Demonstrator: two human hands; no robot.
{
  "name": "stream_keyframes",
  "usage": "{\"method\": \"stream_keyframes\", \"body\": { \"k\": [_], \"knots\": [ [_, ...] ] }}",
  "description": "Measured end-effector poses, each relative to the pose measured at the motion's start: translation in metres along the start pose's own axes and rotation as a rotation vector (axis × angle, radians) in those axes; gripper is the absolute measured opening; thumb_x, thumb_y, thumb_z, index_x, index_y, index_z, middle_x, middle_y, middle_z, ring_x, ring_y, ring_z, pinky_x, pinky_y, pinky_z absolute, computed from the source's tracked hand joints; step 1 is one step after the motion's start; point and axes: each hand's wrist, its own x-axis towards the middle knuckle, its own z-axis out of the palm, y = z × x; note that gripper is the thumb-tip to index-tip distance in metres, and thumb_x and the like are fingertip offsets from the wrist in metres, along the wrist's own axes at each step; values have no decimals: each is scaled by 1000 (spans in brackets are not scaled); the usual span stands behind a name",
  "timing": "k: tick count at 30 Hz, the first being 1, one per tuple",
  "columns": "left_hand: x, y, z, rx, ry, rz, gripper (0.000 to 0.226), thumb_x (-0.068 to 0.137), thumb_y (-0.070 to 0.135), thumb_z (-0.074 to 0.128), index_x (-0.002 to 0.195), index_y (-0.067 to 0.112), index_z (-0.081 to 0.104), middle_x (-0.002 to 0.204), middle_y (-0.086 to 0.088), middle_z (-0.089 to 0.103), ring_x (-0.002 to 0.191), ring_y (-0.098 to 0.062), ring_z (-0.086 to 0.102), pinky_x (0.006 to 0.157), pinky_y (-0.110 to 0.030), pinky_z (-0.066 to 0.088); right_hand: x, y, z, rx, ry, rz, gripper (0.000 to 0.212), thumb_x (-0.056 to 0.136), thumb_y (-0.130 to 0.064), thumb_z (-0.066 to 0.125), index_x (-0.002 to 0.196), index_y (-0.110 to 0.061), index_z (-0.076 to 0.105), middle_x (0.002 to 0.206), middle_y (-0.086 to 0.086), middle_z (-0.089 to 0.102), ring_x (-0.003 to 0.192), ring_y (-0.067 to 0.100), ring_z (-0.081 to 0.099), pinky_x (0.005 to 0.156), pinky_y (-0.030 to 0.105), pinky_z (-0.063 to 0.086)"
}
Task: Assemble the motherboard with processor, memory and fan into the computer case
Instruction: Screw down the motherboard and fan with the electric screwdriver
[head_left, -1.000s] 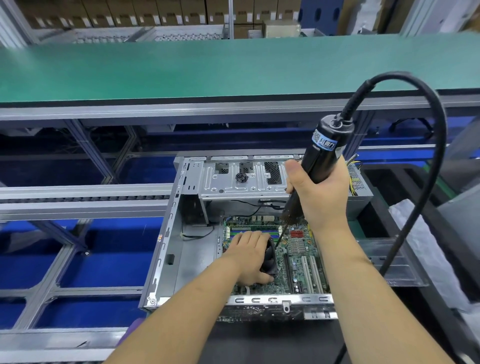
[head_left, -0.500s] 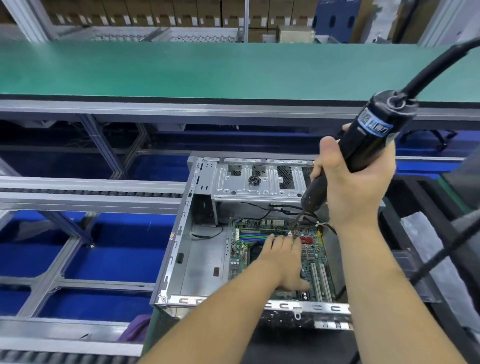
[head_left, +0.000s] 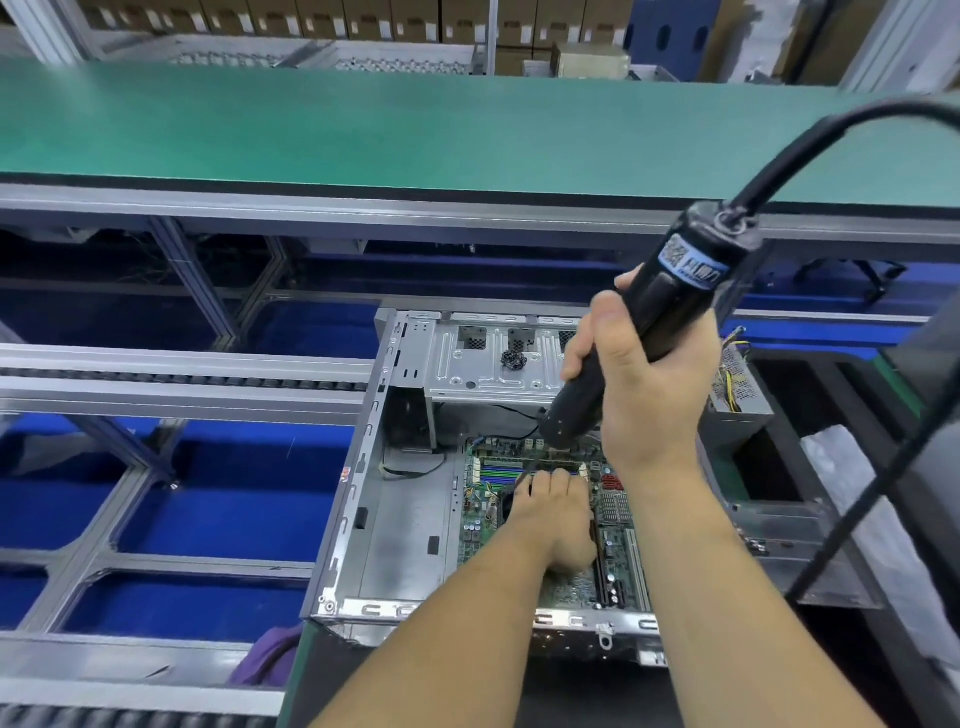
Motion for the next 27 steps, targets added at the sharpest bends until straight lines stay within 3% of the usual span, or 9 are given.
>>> {"method": "stream_keyframes", "body": {
  "k": [3, 7, 14, 27],
  "knots": [
    [3, -7, 2, -83, -40, 11, 70, 85, 26, 52, 147, 11, 24, 145, -11, 27, 135, -34, 21, 116, -51, 8, -4, 8, 8, -14, -23, 36, 26, 78, -48, 79, 86, -36, 57, 64, 5, 56, 47, 27, 53, 53, 34, 47],
    [7, -13, 5, -168, -64, 23, 70, 84, 21, 49, 148, 12, 24, 150, -9, 22, 140, -33, 16, 117, -48, 8, -3, 14, 16, -16, -58, 59, 32, 75, -57, 81, 85, -37, 57, 64, 2, 57, 47, 24, 54, 53, 31, 47],
    [7, -14, 5, -236, -13, 47, 64, 84, 22, 55, 142, 16, 28, 136, -8, 33, 133, -31, 23, 116, -48, 4, 6, 19, 18, 20, -40, 57, 34, 84, -35, 75, 94, -15, 50, 59, 2, 55, 45, 23, 52, 52, 30, 47],
    [8, -15, 6, -204, -28, 56, 65, 76, 13, 52, 138, 17, 34, 135, -9, 34, 123, -28, 26, 114, -48, 4, -4, 31, 24, -74, -65, 70, 27, 83, -35, 75, 89, -23, 51, 59, -1, 57, 47, 25, 54, 54, 34, 49]
  ]
}}
